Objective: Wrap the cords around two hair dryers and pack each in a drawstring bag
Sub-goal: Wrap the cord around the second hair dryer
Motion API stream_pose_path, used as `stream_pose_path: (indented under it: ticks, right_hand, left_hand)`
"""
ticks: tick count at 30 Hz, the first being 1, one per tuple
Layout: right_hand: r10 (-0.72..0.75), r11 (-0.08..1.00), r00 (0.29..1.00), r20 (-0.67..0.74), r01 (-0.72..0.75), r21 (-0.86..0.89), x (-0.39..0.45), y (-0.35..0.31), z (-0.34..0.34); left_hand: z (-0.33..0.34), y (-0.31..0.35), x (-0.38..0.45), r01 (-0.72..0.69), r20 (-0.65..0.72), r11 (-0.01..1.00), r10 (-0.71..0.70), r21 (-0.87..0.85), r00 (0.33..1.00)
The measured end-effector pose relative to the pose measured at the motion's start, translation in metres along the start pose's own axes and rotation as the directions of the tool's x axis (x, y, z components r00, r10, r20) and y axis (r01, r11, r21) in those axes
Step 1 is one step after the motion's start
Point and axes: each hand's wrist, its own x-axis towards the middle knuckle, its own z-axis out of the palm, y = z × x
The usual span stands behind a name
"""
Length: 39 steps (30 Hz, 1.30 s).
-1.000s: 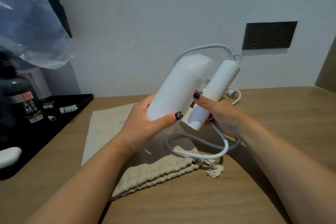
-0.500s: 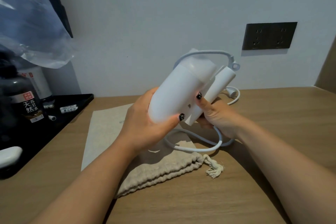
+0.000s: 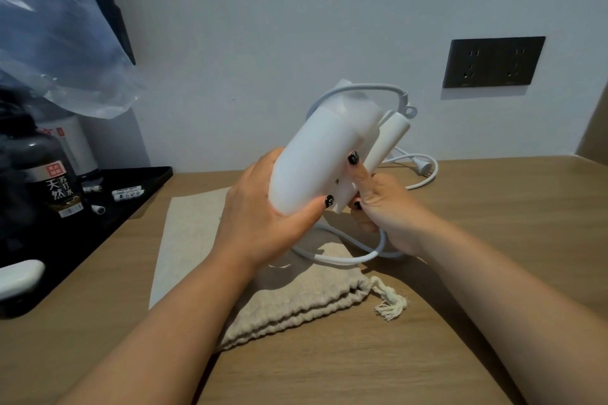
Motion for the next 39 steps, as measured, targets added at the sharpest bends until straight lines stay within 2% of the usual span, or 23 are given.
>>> stream_pose_path:
  ticks: [3, 8, 13, 20, 26, 28, 30, 31, 33, 35, 36, 39]
  right_hand:
    - [0.036, 0.999, 0.999, 0.030, -0.036, 0.012, 0.000, 0.001, 0.001]
    - [0.094, 0.975, 0.992, 0.088, -0.110, 0.194, -0.002, -0.001, 0.001]
    - [0.174, 0.955, 0.984, 0.040, -0.178, 0.238, -0.003, -0.002, 0.004]
    - [0.158, 0.940, 0.985, 0.070, -0.171, 0.295, -0.006, -0.006, 0.010]
    - [0.160, 0.910, 0.987, 0.008, -0.151, 0.386, -0.006, -0.007, 0.013]
    - [0.153, 0.913, 0.988, -0.021, -0.133, 0.385, -0.006, -0.006, 0.013]
    - [0.135, 0.921, 0.989, -0.055, -0.105, 0.375, -0.006, -0.005, 0.013]
    - [0.117, 0.924, 0.990, -0.077, -0.081, 0.373, -0.005, -0.005, 0.014]
    - [0.059, 0.922, 0.991, -0.116, -0.010, 0.387, -0.004, -0.004, 0.014]
    - [-0.015, 0.905, 0.993, -0.113, 0.062, 0.422, -0.002, -0.005, 0.011]
    - [-0.048, 0.897, 0.994, -0.100, 0.087, 0.434, -0.002, -0.005, 0.009]
    - [-0.142, 0.908, 0.988, -0.064, 0.156, 0.388, -0.004, -0.006, 0.001]
  left_hand:
    - [-0.001, -0.003, 0.001, -0.016, -0.019, 0.999, 0.017, 0.048, 1.000]
    - [-0.002, -0.005, 0.003, -0.066, -0.036, 0.992, 0.070, 0.104, 0.997]
    - [-0.003, -0.009, 0.005, -0.052, -0.056, 0.980, 0.064, 0.194, 0.996]
    - [-0.001, -0.006, 0.005, -0.117, -0.011, 0.924, 0.130, 0.364, 0.992]
    - [0.006, 0.001, 0.002, -0.256, -0.007, 0.853, 0.291, 0.454, 0.957]
    - [0.009, -0.001, 0.003, -0.261, 0.007, 0.882, 0.281, 0.392, 0.960]
    - [0.010, -0.003, 0.004, -0.219, 0.007, 0.941, 0.225, 0.259, 0.974]
    - [0.010, -0.004, 0.003, -0.162, 0.006, 0.972, 0.164, 0.170, 0.987]
    - [0.007, 0.003, 0.000, 0.048, 0.058, 0.998, -0.046, -0.038, 0.997]
    - [0.005, 0.009, -0.002, 0.286, 0.202, 0.918, -0.236, -0.274, 0.951]
    - [0.005, 0.010, -0.001, 0.375, 0.290, 0.841, -0.274, -0.391, 0.917]
    - [-0.001, 0.013, 0.001, 0.563, 0.571, 0.570, -0.189, -0.599, 0.799]
